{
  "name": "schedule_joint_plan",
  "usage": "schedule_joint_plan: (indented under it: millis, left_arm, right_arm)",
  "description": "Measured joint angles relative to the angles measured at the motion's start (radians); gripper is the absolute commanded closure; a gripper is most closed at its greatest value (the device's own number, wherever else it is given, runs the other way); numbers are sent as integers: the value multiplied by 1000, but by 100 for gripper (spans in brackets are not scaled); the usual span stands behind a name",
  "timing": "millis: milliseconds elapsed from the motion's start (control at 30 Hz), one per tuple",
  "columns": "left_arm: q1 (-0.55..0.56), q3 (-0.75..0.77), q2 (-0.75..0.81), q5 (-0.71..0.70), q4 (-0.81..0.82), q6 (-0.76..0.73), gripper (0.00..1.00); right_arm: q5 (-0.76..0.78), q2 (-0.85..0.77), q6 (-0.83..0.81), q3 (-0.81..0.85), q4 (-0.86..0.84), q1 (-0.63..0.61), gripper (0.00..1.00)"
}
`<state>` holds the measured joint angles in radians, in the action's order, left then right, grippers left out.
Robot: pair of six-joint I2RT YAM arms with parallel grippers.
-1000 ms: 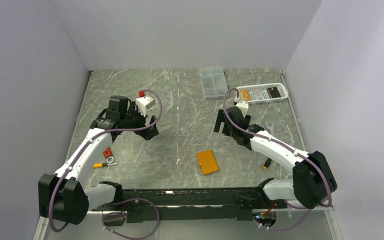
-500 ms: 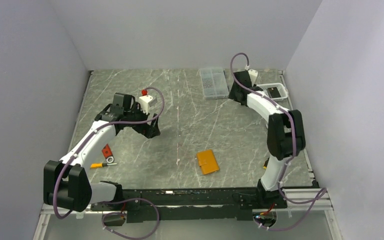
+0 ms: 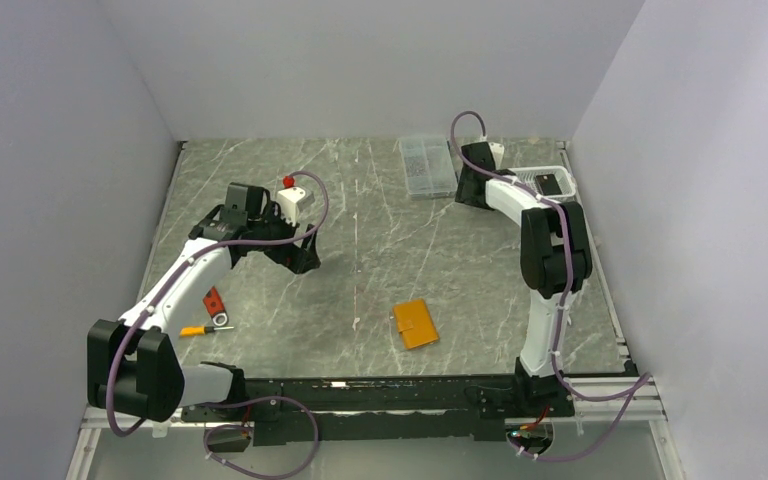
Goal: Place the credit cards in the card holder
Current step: Move the storage box to the center of the board.
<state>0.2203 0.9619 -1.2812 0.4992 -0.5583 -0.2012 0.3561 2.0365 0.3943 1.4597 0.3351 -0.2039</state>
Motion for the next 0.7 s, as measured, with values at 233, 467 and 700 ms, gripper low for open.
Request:
schedule_joint_plan:
  millis: [233,467,700]
  left_arm:
    - [0,0,-13,0,0,0,1]
    - [0,0,-14,-2,0,-16,1]
    - [0,0,-14,-18,0,-22,1]
  right_arm:
    - [-26,-1,-32,45,5,6,49]
    - [-48,10,-40,167,17,32,50]
    - [-49,100,-43,230,20,46,53]
